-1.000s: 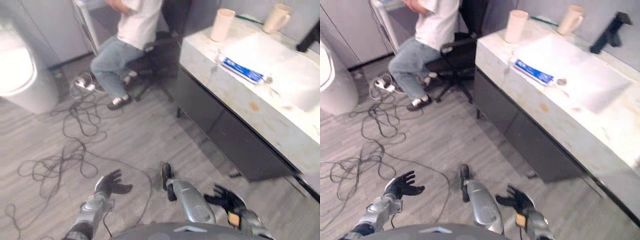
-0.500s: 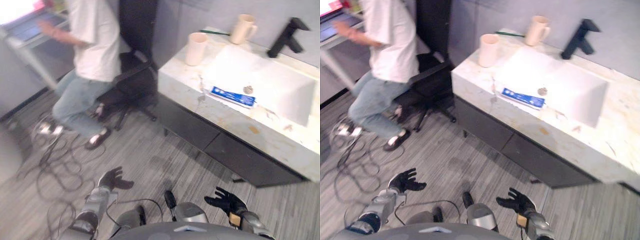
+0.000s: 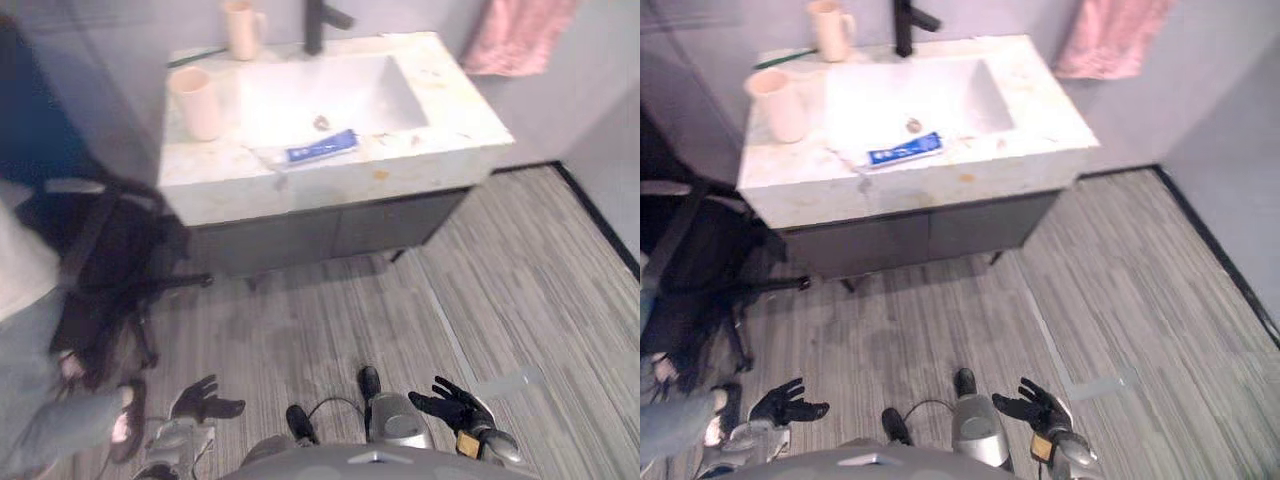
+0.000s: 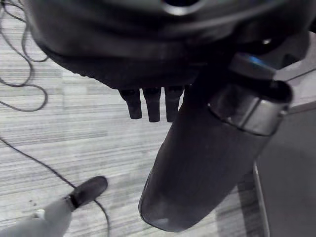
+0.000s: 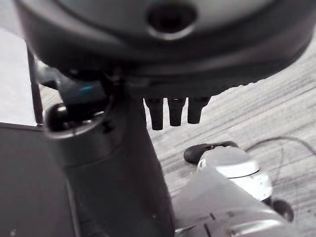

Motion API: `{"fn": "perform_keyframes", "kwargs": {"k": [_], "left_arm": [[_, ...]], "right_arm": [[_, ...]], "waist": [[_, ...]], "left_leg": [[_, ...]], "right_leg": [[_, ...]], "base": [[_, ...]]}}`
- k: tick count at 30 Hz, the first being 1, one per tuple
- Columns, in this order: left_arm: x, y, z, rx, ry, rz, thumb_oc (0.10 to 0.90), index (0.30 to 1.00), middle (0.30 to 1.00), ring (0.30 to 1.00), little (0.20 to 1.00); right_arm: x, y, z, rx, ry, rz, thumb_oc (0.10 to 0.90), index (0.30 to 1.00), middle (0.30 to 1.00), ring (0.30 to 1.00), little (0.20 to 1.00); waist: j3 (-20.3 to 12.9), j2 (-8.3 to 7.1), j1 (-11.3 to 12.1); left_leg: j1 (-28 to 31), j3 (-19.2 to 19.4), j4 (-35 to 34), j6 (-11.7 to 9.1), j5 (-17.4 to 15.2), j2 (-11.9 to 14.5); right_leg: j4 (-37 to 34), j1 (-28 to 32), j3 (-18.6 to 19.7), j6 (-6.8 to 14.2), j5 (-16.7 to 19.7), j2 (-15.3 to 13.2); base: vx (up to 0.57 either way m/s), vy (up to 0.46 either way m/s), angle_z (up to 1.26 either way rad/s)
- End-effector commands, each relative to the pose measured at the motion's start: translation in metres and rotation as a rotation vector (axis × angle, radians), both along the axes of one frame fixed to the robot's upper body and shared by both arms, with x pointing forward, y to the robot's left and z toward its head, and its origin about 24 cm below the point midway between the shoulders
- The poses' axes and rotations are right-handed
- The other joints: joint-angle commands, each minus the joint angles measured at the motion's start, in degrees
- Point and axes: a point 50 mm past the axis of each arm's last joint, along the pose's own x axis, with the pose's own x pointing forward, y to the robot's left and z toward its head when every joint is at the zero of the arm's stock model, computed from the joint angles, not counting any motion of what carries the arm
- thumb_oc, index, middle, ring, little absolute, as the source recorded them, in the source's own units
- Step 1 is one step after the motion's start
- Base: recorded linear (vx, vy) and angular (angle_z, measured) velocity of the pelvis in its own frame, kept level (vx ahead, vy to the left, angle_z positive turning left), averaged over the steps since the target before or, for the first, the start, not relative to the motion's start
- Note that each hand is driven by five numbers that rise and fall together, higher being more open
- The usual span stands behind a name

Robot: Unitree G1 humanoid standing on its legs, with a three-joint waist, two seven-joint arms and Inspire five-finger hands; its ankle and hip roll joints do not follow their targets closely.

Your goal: Organize the bathroom.

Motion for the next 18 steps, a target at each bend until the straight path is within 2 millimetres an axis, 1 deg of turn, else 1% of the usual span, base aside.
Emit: {"fn": "perform_keyframes", "kwargs": {"k": [1, 3, 5, 6, 7, 8, 9, 10, 11, 12, 13, 14, 15, 16, 17, 18], "left_arm": [[0.004, 0.011, 0.005, 0.020, -0.057, 0.054, 0.800, 0.900, 0.900, 0.900, 0.900], [0.003, 0.011, 0.005, 0.019, -0.064, 0.083, 0.800, 0.900, 0.900, 0.900, 0.900], [-0.001, 0.012, 0.005, 0.046, -0.072, 0.148, 0.800, 0.900, 0.900, 0.900, 0.900], [-0.004, 0.013, 0.004, 0.051, -0.079, 0.177, 0.800, 0.900, 0.900, 0.900, 0.900], [-0.004, 0.013, 0.005, 0.064, -0.088, 0.188, 0.800, 0.900, 0.900, 0.900, 0.900], [-0.005, 0.014, 0.005, 0.077, -0.089, 0.191, 0.800, 0.900, 0.900, 0.900, 0.900], [-0.006, 0.015, 0.006, 0.088, -0.093, 0.195, 0.800, 0.900, 0.900, 0.900, 0.900], [-0.006, 0.015, 0.006, 0.090, -0.094, 0.199, 0.800, 0.900, 0.900, 0.900, 0.900], [-0.005, 0.016, 0.007, 0.105, -0.103, 0.218, 0.800, 0.900, 0.900, 0.900, 0.900], [-0.003, 0.016, 0.008, 0.103, -0.107, 0.218, 0.800, 0.900, 0.900, 0.900, 0.900], [-0.001, 0.016, 0.009, 0.117, -0.109, 0.203, 0.800, 0.900, 0.900, 0.900, 0.900], [-0.001, 0.016, 0.009, 0.127, -0.109, 0.196, 0.800, 0.900, 0.900, 0.900, 0.900], [-0.002, 0.016, 0.008, 0.127, -0.104, 0.202, 0.800, 0.900, 0.900, 0.900, 0.900], [-0.005, 0.017, 0.007, 0.121, -0.092, 0.223, 0.800, 0.900, 0.900, 0.900, 0.900], [-0.008, 0.017, 0.006, 0.118, -0.079, 0.226, 0.800, 0.900, 0.900, 0.900, 0.900], [-0.012, 0.016, 0.004, 0.118, -0.049, 0.213, 0.800, 0.900, 0.900, 0.900, 0.900]], "right_arm": [[0.005, 0.001, 0.002, -0.014, -0.036, 0.041, 0.800, 0.900, 0.900, 0.900, 0.900], [0.003, 0.003, 0.001, -0.012, -0.029, 0.034, 0.800, 0.900, 0.900, 0.900, 0.900], [-0.001, 0.005, -0.002, -0.013, 0.004, 0.076, 0.800, 0.900, 0.900, 0.900, 0.900], [-0.002, 0.008, -0.003, -0.008, 0.017, 0.101, 0.800, 0.900, 0.900, 0.900, 0.900], [-0.002, 0.009, -0.003, -0.009, 0.018, 0.115, 0.800, 0.900, 0.900, 0.900, 0.900], [-0.002, 0.009, -0.003, -0.008, 0.016, 0.130, 0.800, 0.900, 0.900, 0.900, 0.900], [-0.002, 0.010, -0.003, 0.001, 0.013, 0.153, 0.800, 0.900, 0.900, 0.900, 0.900], [-0.002, 0.010, -0.003, 0.003, 0.011, 0.155, 0.800, 0.900, 0.900, 0.900, 0.900], [0.001, 0.009, -0.001, 0.002, -0.003, 0.180, 0.800, 0.900, 0.900, 0.900, 0.900], [0.003, 0.008, 0.000, -0.003, -0.013, 0.191, 0.800, 0.900, 0.900, 0.900, 0.900], [0.007, 0.005, 0.003, -0.019, -0.036, 0.196, 0.800, 0.900, 0.900, 0.900, 0.900], [0.010, 0.004, 0.005, -0.027, -0.057, 0.203, 0.800, 0.900, 0.900, 0.900, 0.900], [0.012, 0.003, 0.006, -0.031, -0.067, 0.204, 0.800, 0.900, 0.900, 0.900, 0.900], [0.016, 0.001, 0.008, -0.038, -0.087, 0.210, 0.800, 0.900, 0.900, 0.900, 0.900], [0.018, 0.001, 0.010, -0.042, -0.102, 0.220, 0.800, 0.900, 0.900, 0.900, 0.900], [0.021, 0.001, 0.011, -0.045, -0.117, 0.230, 0.800, 0.900, 0.900, 0.900, 0.900]], "waist": [[-2.86, 0.81, 0.22], [-3.45, 0.28, 0.73], [-4.31, -0.69, 2.09], [-4.46, -1.07, 2.44], [-4.18, -1.20, 2.42], [-4.17, -1.49, 2.60], [-4.00, -1.93, 2.99], [-3.97, -1.99, 3.04], [-3.29, -3.08, 4.18], [-2.98, -3.48, 4.52], [-2.34, -4.09, 5.24], [-2.11, -4.47, 5.72], [-2.01, -4.61, 6.11], [-1.86, -4.60, 6.81], [-1.84, -4.30, 7.09], [-2.17, -3.73, 7.26]], "left_leg": [[-0.32, -12.92, 3.87, -1.45, -7.05, 3.50], [-0.17, -12.23, 3.63, -2.16, -6.57, 4.51], [0.16, -9.44, 3.38, -3.95, -5.62, 7.05], [0.01, -9.14, 4.42, -4.55, -5.18, 8.71], [0.26, -9.27, 4.98, -4.90, -5.21, 9.54], [-0.01, -9.39, 6.19, -5.27, -5.10, 10.63], [-0.81, -9.82, 8.25, -5.58, -5.02, 11.54], [-1.03, -9.94, 8.67, -5.64, -5.04, 11.71], [-3.94, -12.07, 13.95, -5.91, -4.40, 12.71], [-5.54, -12.57, 16.88, -6.01, -3.83, 13.22], [-7.98, -12.97, 20.73, -5.58, -3.95, 12.84], [-9.01, -13.28, 21.66, -4.97, -5.14, 11.19], [-9.44, -13.67, 21.24, -4.57, -6.13, 9.70], [-9.65, -14.39, 19.48, -4.09, -6.86, 7.41], [-9.20, -14.82, 17.38, -3.94, -6.46, 6.21], [-8.66, -15.31, 14.47, -3.97, -5.14, 5.36]], "right_leg": [[4.32, 0.07, 1.33, 4.17, -5.75, -2.40], [2.16, 1.27, 0.42, 4.70, -4.58, -3.88], [-2.02, 3.61, -4.20, 4.77, -3.38, -4.55], [-2.04, 4.06, -3.96, 4.02, -3.97, -3.24], [-2.02, 4.51, -2.97, 3.56, -4.52, -2.26], [-1.78, 4.79, -3.01, 2.80, -5.08, -1.52], [-1.68, 5.17, -3.25, 1.91, -5.49, -0.77], [-1.67, 5.23, -3.33, 1.74, -5.56, -0.62], [-1.94, 6.32, -3.52, 0.23, -5.99, 0.69], [-2.11, 6.79, -4.15, -0.36, -6.04, 0.97], [-2.23, 7.76, -5.11, -1.37, -6.49, 1.52], [-2.53, 8.40, -5.73, -1.62, -6.57, 1.59], [-2.60, 8.70, -6.02, -1.57, -6.63, 1.55], [-2.73, 9.15, -6.27, -1.47, -6.86, 1.75], [-2.67, 9.24, -6.34, -1.44, -7.10, 2.17], [-2.59, 9.03, -6.43, -1.49, -7.35, 2.85]], "base": [[0.06, -0.243, -0.50], [0.07, -0.284, -0.21], [0.09, -0.409, -0.20], [0.08, -0.370, -0.33], [0.07, -0.327, -0.36], [0.05, -0.286, -0.25], [0.04, -0.230, 0.01], [0.03, -0.345, 0.08], [0.00, -0.302, -0.01], [0.00, -0.402, -0.04], [0.00, -0.251, 0.06], [0.03, -0.194, 0.15], [0.07, -0.082, 0.13], [0.08, -0.033, 0.09], [0.12, -0.010, 0.07], [0.13, 0.024, 0.10]]}}
